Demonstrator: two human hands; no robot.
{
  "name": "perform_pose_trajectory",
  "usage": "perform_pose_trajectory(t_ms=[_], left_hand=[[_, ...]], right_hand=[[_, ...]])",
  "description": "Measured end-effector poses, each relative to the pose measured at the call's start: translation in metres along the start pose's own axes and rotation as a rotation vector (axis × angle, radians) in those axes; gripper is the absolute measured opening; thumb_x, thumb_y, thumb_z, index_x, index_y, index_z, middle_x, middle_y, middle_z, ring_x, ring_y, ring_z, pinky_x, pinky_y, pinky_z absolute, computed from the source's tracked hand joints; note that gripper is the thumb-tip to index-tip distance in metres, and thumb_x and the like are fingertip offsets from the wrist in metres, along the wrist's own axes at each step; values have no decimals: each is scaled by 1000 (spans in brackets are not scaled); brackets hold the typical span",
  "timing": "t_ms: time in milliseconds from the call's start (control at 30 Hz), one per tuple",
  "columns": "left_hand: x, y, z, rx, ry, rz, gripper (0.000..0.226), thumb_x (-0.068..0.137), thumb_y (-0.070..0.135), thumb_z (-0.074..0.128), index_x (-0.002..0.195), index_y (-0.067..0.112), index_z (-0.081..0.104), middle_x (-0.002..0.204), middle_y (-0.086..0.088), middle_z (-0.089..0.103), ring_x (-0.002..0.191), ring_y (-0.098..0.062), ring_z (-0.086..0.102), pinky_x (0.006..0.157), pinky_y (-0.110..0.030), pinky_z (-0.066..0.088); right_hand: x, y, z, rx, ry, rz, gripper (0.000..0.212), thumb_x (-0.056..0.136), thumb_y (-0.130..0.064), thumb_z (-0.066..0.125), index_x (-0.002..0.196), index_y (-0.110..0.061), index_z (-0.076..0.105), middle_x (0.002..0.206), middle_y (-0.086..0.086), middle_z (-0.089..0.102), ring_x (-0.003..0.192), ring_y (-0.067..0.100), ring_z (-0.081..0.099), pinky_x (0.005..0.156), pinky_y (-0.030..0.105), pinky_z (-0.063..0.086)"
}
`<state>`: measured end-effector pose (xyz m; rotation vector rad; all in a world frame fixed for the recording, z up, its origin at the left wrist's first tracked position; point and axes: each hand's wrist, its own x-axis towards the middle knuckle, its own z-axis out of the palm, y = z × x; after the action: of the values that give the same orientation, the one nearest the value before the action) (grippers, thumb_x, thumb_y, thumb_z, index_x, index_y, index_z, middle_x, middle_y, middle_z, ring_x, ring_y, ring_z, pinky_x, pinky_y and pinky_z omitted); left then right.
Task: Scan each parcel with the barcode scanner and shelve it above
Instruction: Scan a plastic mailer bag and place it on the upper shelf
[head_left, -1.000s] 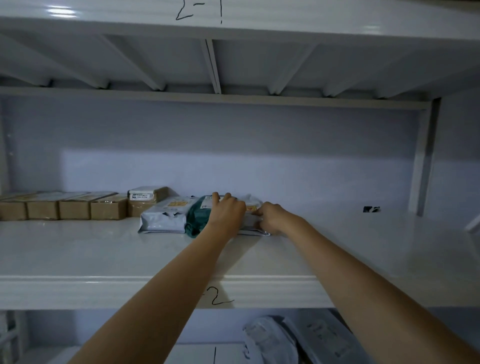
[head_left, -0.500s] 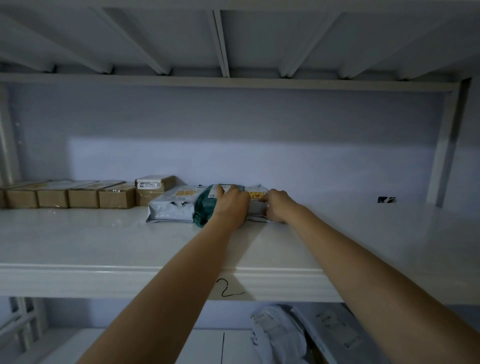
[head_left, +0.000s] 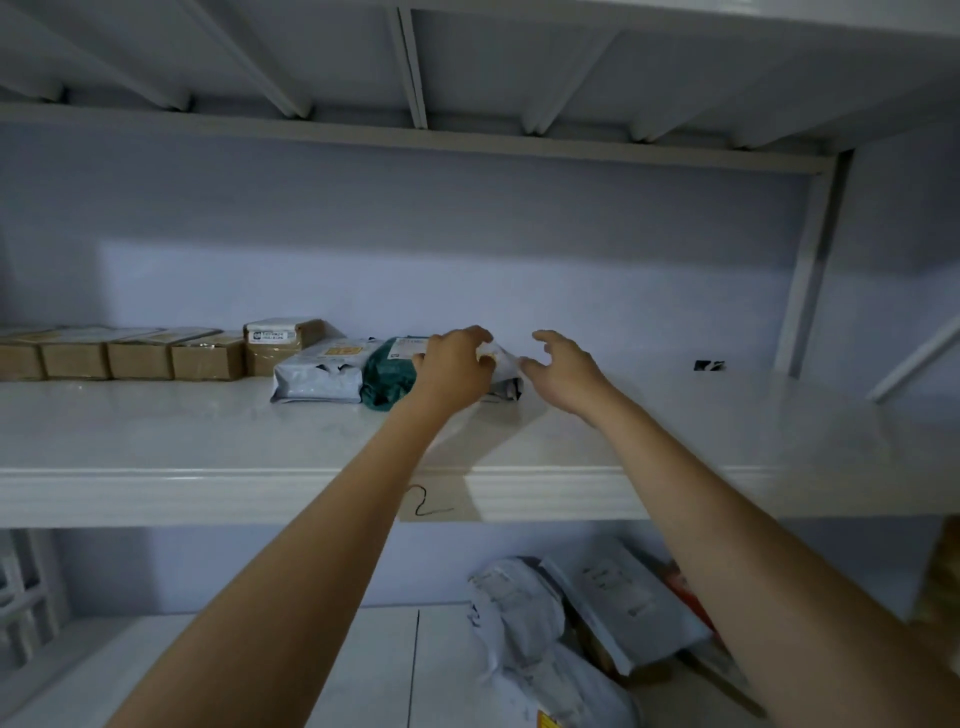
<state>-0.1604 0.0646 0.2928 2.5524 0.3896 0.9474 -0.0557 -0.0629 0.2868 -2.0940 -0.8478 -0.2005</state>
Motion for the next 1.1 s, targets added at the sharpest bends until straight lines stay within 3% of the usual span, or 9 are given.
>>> perform_pose_trajectory(t_ms=[233, 333, 467, 567, 733, 833, 933, 1033, 1100], left_hand=[[-76, 84, 16, -363, -3, 64, 31, 94, 11, 52, 122, 14, 64, 120, -4, 67, 112, -18, 61, 97, -28, 48], [-114, 110, 35, -591, 6, 30, 29, 93, 12, 49, 110, 23, 70, 106, 8, 70, 101, -8, 64, 80, -18, 49], [-167, 131, 85, -726, -53, 56, 26, 94, 10, 51, 92, 27, 71, 91, 10, 71, 88, -10, 68, 79, -28, 57], [-197, 133, 135, -708, -174, -16, 25, 95, 10, 52, 90, 27, 70, 92, 10, 71, 86, -9, 67, 80, -30, 56], [-211, 109, 210, -797, -248, -289, 27, 97, 4, 49, 86, 17, 70, 93, -6, 70, 83, -23, 64, 74, -37, 54], [-207, 92, 243, -821, -285, -459, 28, 93, -2, 47, 88, 13, 70, 95, -12, 70, 80, -26, 61, 72, -40, 49], [-197, 69, 277, -843, -305, -612, 32, 89, -6, 47, 84, 15, 70, 86, -15, 67, 72, -27, 57, 67, -37, 44], [-182, 46, 304, -880, -354, -685, 30, 91, -11, 46, 88, 10, 67, 82, -16, 62, 64, -28, 50, 59, -31, 38], [-174, 30, 318, -895, -358, -741, 27, 94, -10, 44, 88, 8, 64, 81, -15, 58, 59, -26, 48, 57, -28, 35]], right_hand=[[-96, 19, -55, 131, 32, -83, 53, 99, -38, 56, 148, -23, 45, 150, 4, 49, 130, 21, 54, 98, 26, 39], [-144, 47, -85, 185, 124, -89, 41, 98, -30, 58, 138, -24, 55, 140, 0, 59, 118, 11, 60, 93, 24, 43], [-205, 107, -100, 255, 283, -72, 17, 96, -14, 58, 107, -25, 66, 106, -4, 70, 100, 13, 68, 91, 39, 56], [-235, 163, -90, 248, 271, 85, 13, 96, -15, 59, 102, -23, 68, 101, -1, 72, 96, 19, 69, 89, 46, 58], [-251, 238, -69, 141, 258, 322, 13, 93, -26, 60, 95, -24, 73, 98, -8, 73, 96, 18, 69, 84, 32, 55], [-244, 267, -58, 174, 237, 381, 19, 92, -12, 60, 87, -28, 69, 87, -15, 64, 96, 17, 66, 77, 20, 47], [-229, 288, -44, 194, 187, 438, 26, 93, -6, 55, 102, -20, 75, 97, -8, 65, 95, 13, 61, 82, 19, 46], [-204, 307, -28, 149, 140, 479, 22, 96, -11, 55, 108, -17, 73, 98, -6, 62, 80, 4, 52, 65, -6, 32], [-186, 320, -15, 130, 88, 502, 16, 96, -14, 55, 94, -14, 71, 92, -4, 67, 76, 0, 56, 70, -3, 42]])
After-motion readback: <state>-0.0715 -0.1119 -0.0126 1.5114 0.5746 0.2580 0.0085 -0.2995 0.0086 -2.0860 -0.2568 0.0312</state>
